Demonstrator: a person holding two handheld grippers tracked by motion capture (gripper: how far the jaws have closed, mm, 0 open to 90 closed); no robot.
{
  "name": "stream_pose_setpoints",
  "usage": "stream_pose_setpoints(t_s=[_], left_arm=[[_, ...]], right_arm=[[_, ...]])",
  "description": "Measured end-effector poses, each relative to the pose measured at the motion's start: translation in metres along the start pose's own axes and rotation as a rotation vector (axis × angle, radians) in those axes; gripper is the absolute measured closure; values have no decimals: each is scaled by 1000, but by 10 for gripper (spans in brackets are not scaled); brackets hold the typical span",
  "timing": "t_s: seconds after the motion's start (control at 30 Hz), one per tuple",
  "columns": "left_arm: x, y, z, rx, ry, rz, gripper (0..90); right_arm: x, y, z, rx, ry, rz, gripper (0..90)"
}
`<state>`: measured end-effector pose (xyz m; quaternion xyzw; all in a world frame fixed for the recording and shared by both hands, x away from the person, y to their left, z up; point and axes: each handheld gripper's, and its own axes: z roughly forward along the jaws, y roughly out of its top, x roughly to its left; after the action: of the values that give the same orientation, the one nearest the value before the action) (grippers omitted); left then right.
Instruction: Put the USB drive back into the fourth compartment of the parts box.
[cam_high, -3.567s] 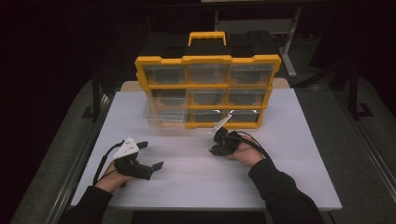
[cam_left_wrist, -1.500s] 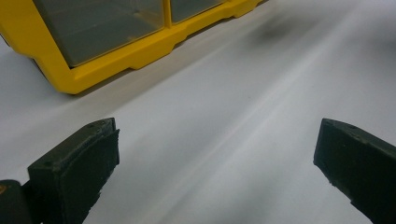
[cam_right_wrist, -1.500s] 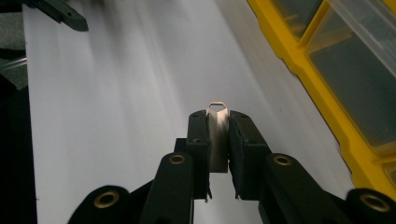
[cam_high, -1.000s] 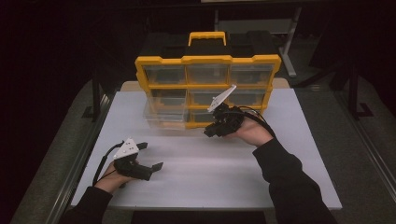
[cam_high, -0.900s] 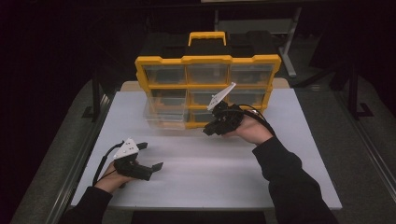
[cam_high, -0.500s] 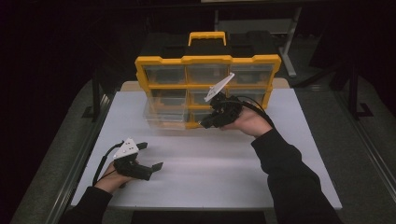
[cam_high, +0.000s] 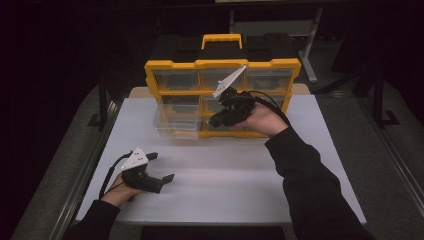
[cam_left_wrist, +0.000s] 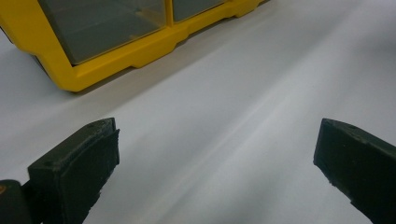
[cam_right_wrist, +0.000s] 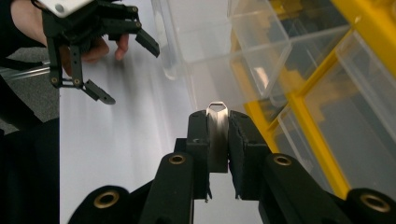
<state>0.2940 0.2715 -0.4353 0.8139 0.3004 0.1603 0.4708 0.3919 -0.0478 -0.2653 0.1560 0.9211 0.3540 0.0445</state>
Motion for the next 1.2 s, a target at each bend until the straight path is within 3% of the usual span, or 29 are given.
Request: stream_pose_setpoints(t_s=[0.47, 1.2], left_arm=[[0, 0, 0, 0, -3, -2, 0], [0, 0, 0, 3, -6, 0, 0]], right_arm=[[1, 29, -7, -5, -7, -34, 780], [2, 62, 12, 6, 5, -68, 780]])
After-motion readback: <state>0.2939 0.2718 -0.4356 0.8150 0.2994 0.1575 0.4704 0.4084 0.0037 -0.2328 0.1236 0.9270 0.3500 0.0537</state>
